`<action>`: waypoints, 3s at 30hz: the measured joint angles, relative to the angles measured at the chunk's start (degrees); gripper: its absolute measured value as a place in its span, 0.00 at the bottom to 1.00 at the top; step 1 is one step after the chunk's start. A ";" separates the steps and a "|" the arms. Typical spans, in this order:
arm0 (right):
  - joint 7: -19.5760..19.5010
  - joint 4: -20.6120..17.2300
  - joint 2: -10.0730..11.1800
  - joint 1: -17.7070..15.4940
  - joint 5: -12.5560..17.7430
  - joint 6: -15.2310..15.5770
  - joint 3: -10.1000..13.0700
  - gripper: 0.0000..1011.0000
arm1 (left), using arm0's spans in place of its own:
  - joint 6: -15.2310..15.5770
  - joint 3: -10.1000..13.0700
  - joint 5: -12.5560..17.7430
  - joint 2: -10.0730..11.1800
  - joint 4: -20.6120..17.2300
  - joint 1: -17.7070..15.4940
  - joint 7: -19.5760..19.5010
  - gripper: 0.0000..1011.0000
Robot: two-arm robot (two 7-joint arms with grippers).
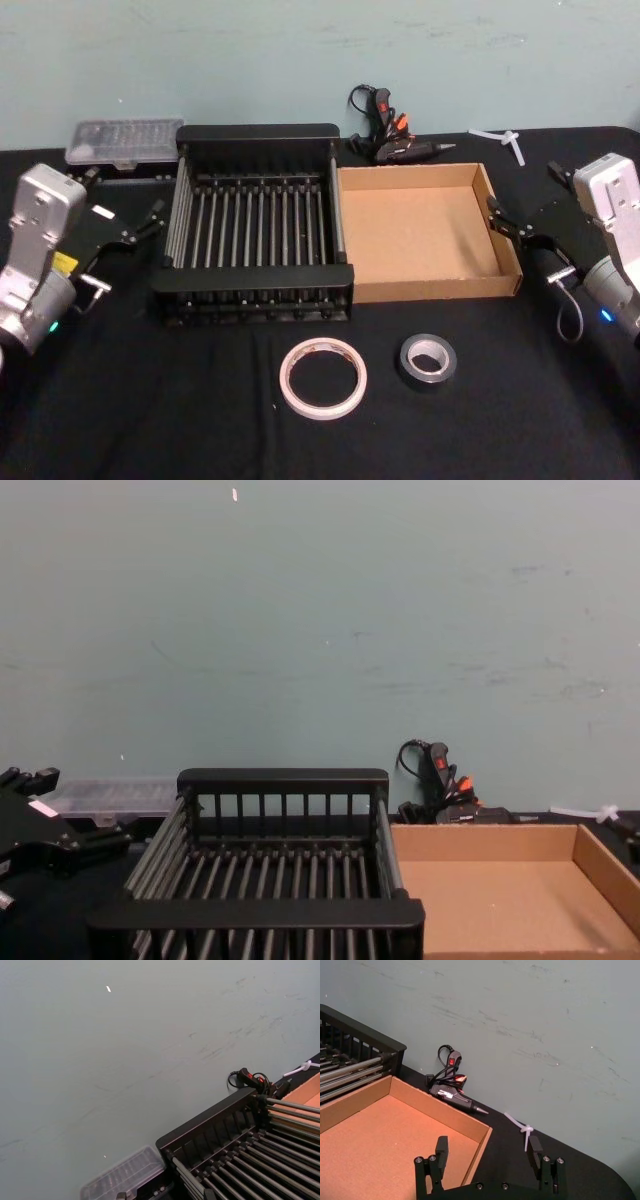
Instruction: Pick up the white tape and place it into the black box , Pick up the silver tape and place it into the brown box.
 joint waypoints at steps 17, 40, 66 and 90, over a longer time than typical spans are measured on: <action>0.00 0.00 0.00 0.00 0.00 0.00 0.00 0.99 | 0.00 0.00 0.00 0.00 0.00 0.00 0.00 0.99; 2.80 -6.11 -0.57 -5.19 2.19 2.08 3.96 0.99 | 0.00 0.00 0.00 0.00 0.00 0.00 0.00 0.99; 4.79 -24.32 0.09 -17.67 9.58 18.86 9.69 0.99 | 0.00 0.00 0.00 0.00 0.00 0.00 0.00 0.99; 7.51 -30.74 0.04 -22.56 13.26 35.54 11.89 0.99 | 0.00 0.00 0.00 0.00 0.00 0.00 0.00 0.99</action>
